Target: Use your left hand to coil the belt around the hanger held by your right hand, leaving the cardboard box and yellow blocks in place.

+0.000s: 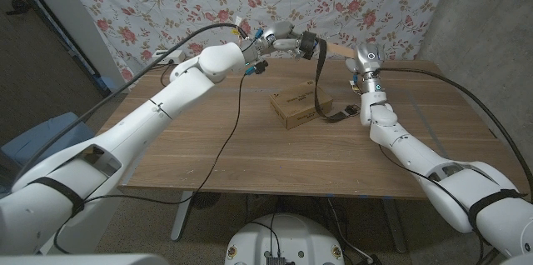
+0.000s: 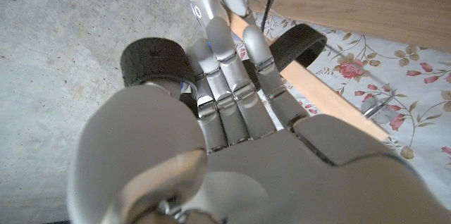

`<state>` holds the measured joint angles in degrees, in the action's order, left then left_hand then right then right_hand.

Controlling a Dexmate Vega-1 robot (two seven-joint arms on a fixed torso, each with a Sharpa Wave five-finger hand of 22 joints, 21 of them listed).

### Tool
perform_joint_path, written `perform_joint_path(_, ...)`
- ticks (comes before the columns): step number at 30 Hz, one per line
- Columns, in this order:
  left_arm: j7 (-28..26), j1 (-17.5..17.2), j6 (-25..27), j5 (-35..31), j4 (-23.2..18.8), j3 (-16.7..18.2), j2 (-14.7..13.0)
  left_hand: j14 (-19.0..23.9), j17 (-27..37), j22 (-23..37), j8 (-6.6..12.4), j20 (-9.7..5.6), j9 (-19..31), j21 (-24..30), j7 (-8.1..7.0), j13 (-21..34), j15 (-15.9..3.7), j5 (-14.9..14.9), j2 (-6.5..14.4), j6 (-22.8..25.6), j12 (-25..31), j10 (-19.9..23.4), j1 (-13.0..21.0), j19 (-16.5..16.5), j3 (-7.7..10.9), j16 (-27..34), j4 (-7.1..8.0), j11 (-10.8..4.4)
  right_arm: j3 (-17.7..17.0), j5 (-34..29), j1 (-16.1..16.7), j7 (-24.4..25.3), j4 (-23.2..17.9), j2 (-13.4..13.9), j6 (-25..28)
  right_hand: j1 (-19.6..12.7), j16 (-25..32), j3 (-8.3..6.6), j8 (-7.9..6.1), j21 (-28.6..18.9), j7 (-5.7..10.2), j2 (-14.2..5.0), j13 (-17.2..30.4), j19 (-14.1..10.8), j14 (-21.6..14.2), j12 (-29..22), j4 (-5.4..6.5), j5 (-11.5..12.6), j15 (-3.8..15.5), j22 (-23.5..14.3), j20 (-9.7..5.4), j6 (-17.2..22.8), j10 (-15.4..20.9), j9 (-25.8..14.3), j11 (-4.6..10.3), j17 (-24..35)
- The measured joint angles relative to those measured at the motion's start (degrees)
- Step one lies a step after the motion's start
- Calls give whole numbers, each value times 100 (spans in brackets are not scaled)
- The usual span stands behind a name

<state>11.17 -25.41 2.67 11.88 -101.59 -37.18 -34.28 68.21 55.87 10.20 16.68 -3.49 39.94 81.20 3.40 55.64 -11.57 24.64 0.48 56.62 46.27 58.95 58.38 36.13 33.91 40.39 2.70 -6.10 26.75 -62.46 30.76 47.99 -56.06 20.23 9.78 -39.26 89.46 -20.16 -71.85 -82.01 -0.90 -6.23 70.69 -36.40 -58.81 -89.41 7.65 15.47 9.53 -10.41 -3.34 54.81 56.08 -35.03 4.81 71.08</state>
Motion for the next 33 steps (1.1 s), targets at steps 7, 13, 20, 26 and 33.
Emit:
perform_joint_path(7,-157,114,-68,11,47,34,95,34,24,9,-62,0,4,0,-4,-20,13,35,-23,20,-38,9,22,0,38,-22,38,8,116,-115,41,106,-18,114,-273,-1,-1,35,-43,23,-1,-1,0,113,72,0,-2,0,-11,0,-9,-61,-71,-13,-10,-2)
perform_joint_path(13,-276,282,-64,-122,81,34,178,73,13,9,-105,0,4,0,8,-19,10,36,-24,51,-73,49,21,-1,61,-45,61,6,173,-201,95,193,-37,180,-442,-1,-2,40,-43,45,-22,-1,0,114,122,0,-8,0,-60,0,-9,-81,-71,26,-10,-4)
perform_joint_path(20,-448,595,86,-324,122,1,307,108,26,8,-148,0,29,39,9,-19,10,36,-30,53,-115,68,15,-1,82,-96,82,9,193,-299,181,348,-42,241,-719,112,-5,65,-88,67,8,-115,-14,159,173,19,17,0,-71,0,6,-132,-134,53,-9,-15)
perform_joint_path(26,-623,731,223,-462,145,-15,359,113,25,8,-193,0,32,39,17,-2,13,87,-71,102,-134,76,20,-1,85,-120,86,15,188,-318,255,448,-102,286,-822,119,-12,106,-88,67,-12,-122,-15,181,185,23,9,0,-62,0,-16,-152,-133,76,-10,-14)
perform_joint_path(33,-873,1121,414,-619,213,14,535,122,40,8,-232,1,58,61,9,-1,22,90,-85,112,-158,91,5,-1,102,-141,102,-1,144,-341,339,762,-186,327,-1111,135,-11,113,-126,67,-11,-138,-15,214,216,23,16,1,-93,-1,10,-193,-196,73,-10,-1)
